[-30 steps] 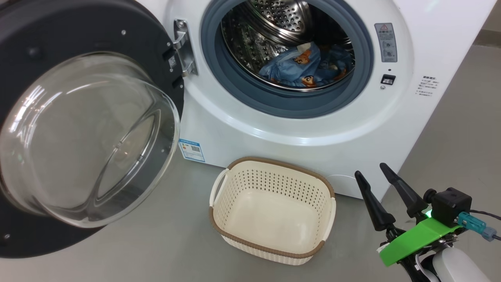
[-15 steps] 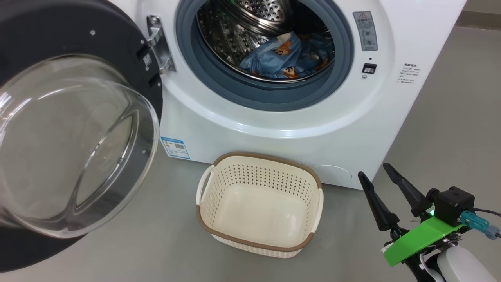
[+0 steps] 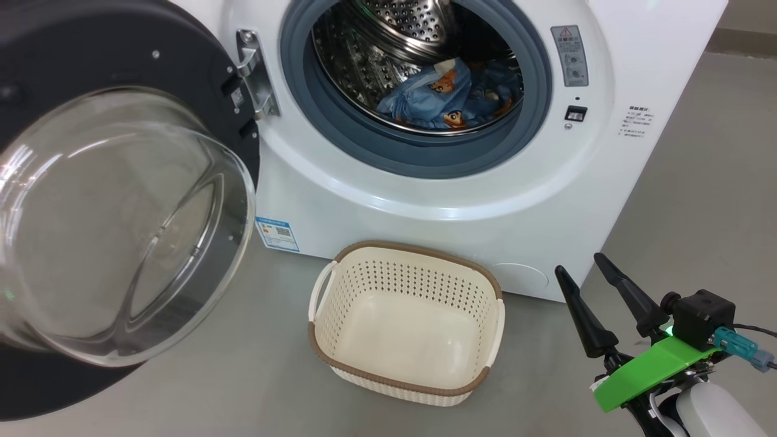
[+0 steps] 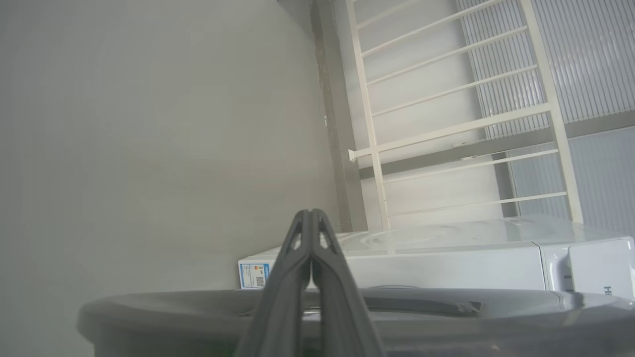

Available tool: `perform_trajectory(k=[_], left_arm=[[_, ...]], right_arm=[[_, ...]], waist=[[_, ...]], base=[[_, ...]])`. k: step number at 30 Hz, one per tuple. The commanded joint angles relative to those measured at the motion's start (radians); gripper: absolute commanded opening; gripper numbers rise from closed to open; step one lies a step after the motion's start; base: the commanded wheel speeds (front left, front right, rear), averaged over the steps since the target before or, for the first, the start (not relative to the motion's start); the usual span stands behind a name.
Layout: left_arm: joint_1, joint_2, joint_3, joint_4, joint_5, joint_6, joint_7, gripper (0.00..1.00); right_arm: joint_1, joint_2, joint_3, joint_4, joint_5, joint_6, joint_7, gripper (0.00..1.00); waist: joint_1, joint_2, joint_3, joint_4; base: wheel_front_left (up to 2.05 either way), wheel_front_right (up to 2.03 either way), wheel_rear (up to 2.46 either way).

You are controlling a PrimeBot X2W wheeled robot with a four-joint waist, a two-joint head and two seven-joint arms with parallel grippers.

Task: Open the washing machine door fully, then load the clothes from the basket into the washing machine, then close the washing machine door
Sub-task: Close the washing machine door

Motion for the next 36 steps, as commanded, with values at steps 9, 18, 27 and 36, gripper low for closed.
perform_trajectory(k=[9,18,27,36], left_arm=[[0.079,0.021,-0.068,-0.148,-0.080,-0.010,0.205,0.00],[0.223,-0.068,-0.121,-0.383,-0.195,-0.010,0.416,0.00],[0.322,-0.171,-0.170,-0.702,-0.275,0.086,0.599,0.00],[0.385,-0.259,-0.229,-1.007,-0.337,0.226,0.711,0.00]], right_arm=[[-0.003,0.008,0.002,-0.018,0.005,0.002,-0.012,1.00],[0.014,0.030,-0.012,-0.018,0.003,0.002,-0.012,1.00],[0.029,0.054,-0.017,-0.020,0.002,0.002,-0.012,1.00],[0.038,0.065,-0.023,-0.027,0.001,0.002,-0.012,1.00]], waist=[[0.0000,-0.0001,-0.024,0.024],[0.0000,-0.0001,-0.038,0.040],[0.0000,-0.0001,-0.060,0.040],[0.0000,-0.0001,-0.061,0.009]], base=[[0.00,0.00,0.00],[0.00,0.00,0.00],[0.00,0.00,0.00],[0.00,0.00,0.00]])
